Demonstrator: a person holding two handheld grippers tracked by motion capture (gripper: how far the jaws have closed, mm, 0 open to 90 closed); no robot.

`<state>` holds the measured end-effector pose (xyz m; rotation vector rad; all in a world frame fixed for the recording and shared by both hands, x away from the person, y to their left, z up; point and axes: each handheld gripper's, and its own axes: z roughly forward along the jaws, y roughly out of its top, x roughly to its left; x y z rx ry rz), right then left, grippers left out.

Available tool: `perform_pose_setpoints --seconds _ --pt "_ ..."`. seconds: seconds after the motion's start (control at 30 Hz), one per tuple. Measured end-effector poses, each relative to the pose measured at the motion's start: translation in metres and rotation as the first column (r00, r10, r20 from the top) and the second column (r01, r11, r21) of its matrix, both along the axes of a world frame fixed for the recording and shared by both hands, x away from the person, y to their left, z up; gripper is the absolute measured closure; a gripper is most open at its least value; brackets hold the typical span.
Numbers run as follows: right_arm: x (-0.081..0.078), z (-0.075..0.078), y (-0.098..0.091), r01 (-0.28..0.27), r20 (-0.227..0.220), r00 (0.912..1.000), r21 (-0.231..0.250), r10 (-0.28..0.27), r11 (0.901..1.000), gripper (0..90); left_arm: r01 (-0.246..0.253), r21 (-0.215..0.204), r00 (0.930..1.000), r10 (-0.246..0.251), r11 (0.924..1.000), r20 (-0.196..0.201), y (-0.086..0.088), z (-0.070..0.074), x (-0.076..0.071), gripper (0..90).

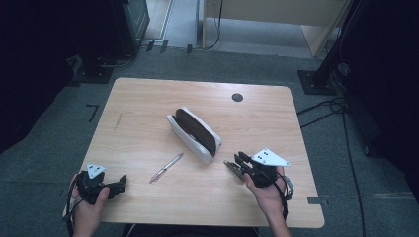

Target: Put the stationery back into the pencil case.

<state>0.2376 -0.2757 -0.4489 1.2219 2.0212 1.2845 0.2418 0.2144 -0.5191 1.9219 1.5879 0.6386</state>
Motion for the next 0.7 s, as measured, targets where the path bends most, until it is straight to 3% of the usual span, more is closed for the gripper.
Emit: perform_pose_setpoints --seconds 0.7 --pt "-0.021 -0.033 -0.024 0.017 -0.083 0.9964 -0.002 -0.017 0.9999 71.8 0.0 0.0 1.0 0.0 1.0 0.0 0.0 0.0 0.0 0.0"
